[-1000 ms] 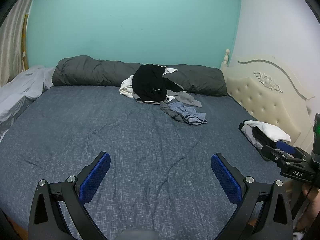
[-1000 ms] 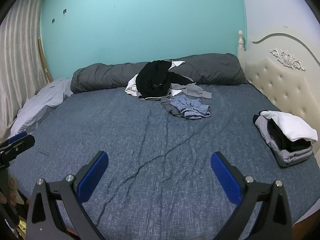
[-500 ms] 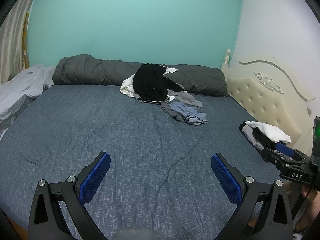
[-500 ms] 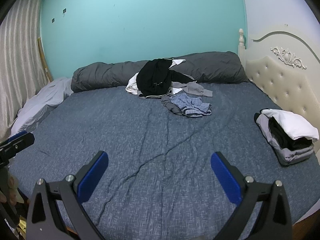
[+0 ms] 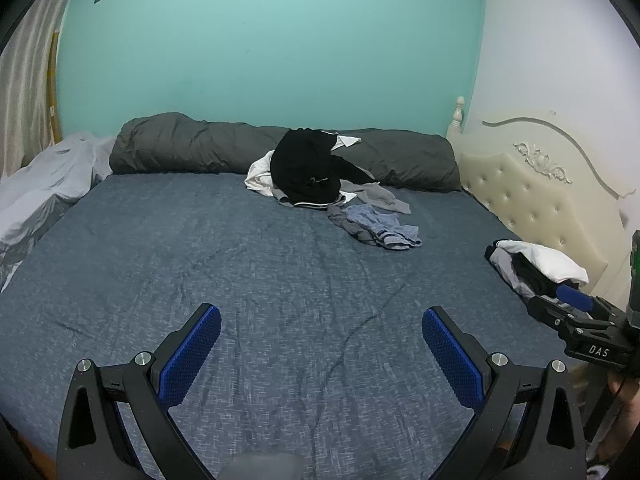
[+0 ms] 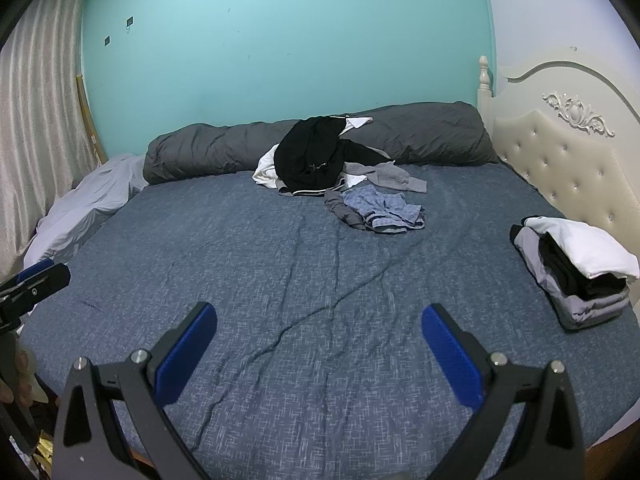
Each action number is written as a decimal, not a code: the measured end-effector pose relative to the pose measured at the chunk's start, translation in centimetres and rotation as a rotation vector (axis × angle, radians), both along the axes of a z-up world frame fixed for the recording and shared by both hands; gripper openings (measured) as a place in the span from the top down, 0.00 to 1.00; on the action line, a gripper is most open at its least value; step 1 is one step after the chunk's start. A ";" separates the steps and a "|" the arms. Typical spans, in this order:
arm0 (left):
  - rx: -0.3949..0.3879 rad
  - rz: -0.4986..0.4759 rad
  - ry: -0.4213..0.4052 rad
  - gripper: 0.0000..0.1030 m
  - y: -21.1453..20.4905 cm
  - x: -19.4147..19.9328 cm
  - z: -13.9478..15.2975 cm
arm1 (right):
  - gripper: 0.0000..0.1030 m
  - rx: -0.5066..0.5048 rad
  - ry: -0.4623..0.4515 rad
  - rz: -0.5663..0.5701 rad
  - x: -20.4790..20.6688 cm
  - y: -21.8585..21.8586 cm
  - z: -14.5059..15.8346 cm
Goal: Fold clothes
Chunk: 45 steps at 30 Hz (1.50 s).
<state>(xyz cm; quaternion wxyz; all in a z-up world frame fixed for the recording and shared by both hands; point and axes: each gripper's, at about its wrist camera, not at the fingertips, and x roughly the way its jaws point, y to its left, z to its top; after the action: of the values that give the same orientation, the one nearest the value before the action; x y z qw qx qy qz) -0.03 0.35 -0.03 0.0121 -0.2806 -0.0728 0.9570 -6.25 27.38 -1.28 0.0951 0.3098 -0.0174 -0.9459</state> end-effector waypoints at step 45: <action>0.026 0.009 -0.080 0.01 -4.1 -19.9 -7.6 | 0.00 0.025 -0.072 0.059 -19.3 -1.4 -6.6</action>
<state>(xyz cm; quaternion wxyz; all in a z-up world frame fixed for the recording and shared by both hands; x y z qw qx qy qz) -19.88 -3.73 -7.65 0.0087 -0.3183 -0.0867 0.9440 -25.51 25.98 -7.89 0.1183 0.3452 -0.0001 -0.9310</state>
